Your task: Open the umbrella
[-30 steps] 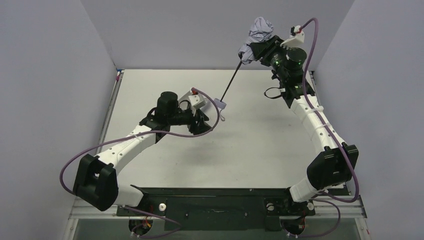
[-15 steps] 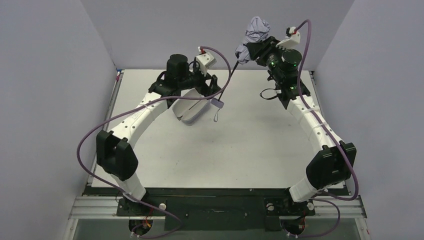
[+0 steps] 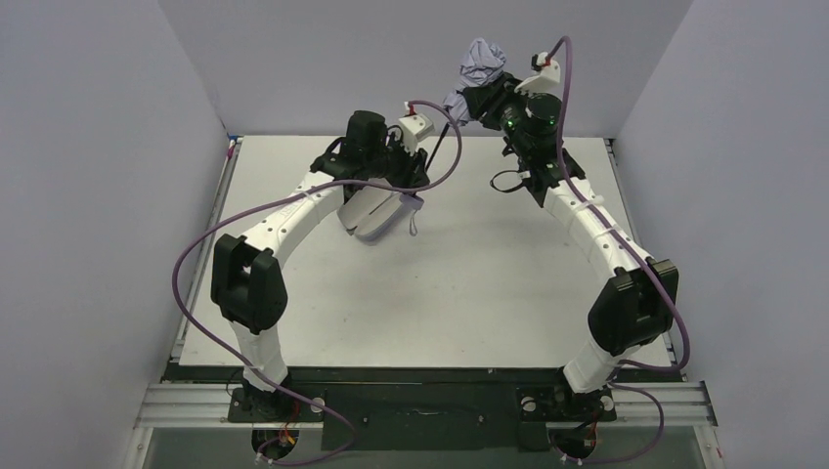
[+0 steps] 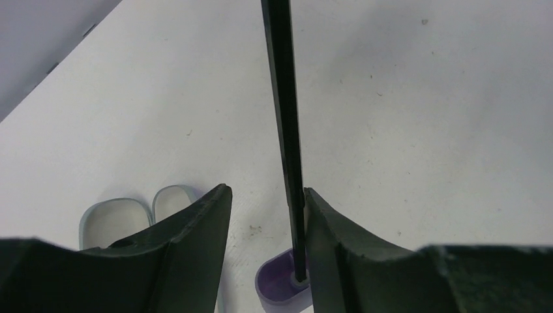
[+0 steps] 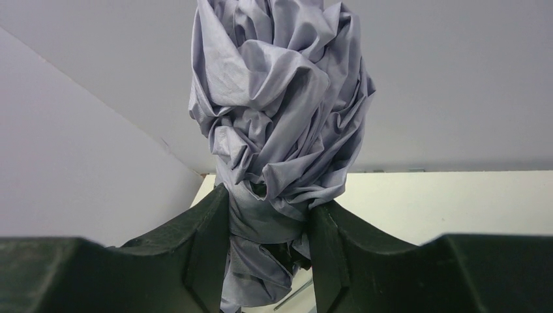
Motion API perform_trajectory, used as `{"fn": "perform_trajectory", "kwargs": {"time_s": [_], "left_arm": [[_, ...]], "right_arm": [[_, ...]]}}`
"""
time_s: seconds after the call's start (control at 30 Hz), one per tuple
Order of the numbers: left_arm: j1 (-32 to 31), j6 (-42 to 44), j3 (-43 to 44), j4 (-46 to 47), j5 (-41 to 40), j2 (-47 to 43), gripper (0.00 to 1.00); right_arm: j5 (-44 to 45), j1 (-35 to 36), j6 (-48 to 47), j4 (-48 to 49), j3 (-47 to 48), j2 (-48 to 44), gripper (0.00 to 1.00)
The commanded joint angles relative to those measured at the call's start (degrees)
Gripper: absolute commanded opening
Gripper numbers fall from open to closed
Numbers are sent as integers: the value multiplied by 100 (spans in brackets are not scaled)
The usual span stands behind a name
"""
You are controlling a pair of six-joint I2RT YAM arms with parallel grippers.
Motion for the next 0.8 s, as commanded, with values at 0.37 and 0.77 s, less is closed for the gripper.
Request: {"fn": "perform_trajectory", "kwargs": {"time_s": [0.37,0.77], "left_arm": [[-24,497,-185,-654,-871,108,35],[-38,792,-787,-1056,-1051,-171,36]], "right_arm": [[757,-109,246,381,757,-109,0],[810,-315,94,512,841,-193,0]]}}
